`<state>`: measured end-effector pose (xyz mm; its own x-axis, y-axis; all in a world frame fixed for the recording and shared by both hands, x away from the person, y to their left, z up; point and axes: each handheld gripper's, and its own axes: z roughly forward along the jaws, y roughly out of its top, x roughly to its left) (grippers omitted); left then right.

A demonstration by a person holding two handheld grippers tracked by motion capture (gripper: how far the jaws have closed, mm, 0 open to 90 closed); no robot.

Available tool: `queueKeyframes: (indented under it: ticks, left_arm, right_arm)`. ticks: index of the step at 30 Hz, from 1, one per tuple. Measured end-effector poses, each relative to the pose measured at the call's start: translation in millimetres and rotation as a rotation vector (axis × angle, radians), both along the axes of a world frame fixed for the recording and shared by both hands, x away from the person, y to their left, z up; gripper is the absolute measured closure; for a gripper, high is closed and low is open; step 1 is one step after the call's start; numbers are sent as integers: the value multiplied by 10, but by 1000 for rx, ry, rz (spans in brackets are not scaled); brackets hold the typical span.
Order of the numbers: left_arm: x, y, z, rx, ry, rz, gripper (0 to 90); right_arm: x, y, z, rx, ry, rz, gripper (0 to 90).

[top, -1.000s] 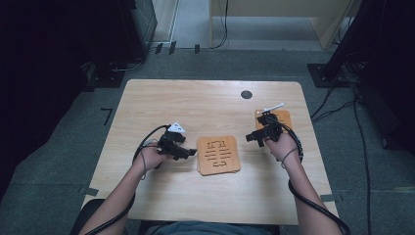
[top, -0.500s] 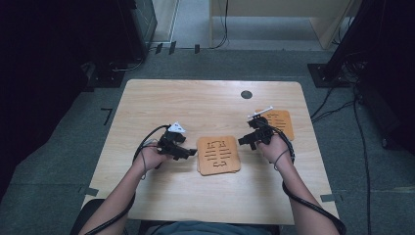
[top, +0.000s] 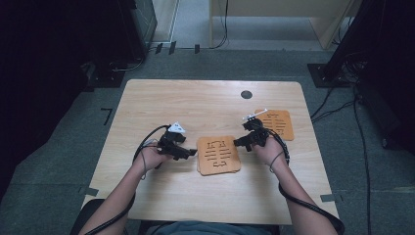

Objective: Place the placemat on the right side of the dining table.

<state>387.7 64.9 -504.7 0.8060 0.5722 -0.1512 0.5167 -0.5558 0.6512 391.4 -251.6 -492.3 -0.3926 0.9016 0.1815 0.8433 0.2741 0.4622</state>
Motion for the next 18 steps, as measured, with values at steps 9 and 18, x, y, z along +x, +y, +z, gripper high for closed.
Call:
queueKeyframes:
  ticks: [9, 18]
  left_arm:
    - [-6, -2, -6, -4, -5, -1, 193]
    - [-7, -1, -10, -7, -6, -2, 190]
  right_arm:
    - [-30, 46, -36, -10, -40, 42, 161]
    - [-23, 15, -39, 18, -31, 61, 143]
